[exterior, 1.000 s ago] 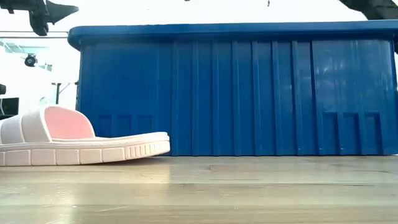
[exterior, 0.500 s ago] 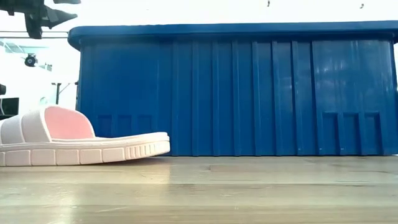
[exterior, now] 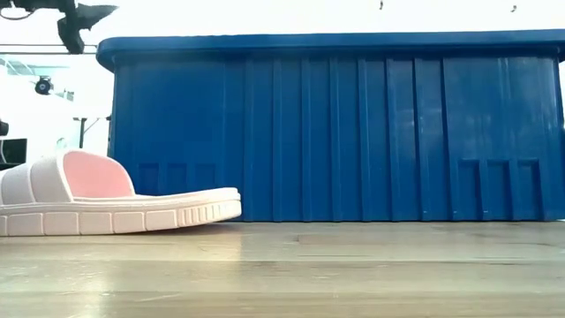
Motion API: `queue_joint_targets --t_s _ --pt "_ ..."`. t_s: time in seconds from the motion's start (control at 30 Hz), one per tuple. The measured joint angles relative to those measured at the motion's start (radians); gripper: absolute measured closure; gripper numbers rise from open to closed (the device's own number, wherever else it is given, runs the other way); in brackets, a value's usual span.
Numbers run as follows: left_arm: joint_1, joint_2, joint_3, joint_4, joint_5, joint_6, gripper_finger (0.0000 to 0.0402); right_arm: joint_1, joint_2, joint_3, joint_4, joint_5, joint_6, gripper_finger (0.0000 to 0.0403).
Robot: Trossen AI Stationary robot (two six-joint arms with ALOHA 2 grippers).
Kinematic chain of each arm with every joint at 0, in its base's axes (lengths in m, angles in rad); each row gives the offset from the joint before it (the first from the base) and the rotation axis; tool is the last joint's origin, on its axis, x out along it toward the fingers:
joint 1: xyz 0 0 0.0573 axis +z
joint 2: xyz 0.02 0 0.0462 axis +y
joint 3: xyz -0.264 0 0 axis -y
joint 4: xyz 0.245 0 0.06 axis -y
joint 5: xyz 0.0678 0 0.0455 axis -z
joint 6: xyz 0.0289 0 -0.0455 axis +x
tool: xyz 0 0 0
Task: Pick and place slides into bin
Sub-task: Put the pink slide into the blue container
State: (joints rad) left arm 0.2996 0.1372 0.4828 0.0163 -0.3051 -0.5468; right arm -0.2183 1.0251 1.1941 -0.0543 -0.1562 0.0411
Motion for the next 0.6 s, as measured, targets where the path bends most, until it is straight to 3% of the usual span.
queue_joint_targets --t_s 0.37,0.53,0.6 --pt "0.0 0.115 0.0 0.146 0.409 -0.203 0.0201 0.006 -0.083 -0.283 0.142 -0.016 0.241 0.033" --pt "0.0 0.13 0.004 0.147 0.431 -0.193 0.0201 0.035 -0.076 -0.33 0.188 -0.031 0.273 0.0328" --pt "0.0 0.135 0.002 0.246 0.432 -0.152 0.0201 0.058 -0.083 -0.331 0.227 -0.041 0.267 0.0328"
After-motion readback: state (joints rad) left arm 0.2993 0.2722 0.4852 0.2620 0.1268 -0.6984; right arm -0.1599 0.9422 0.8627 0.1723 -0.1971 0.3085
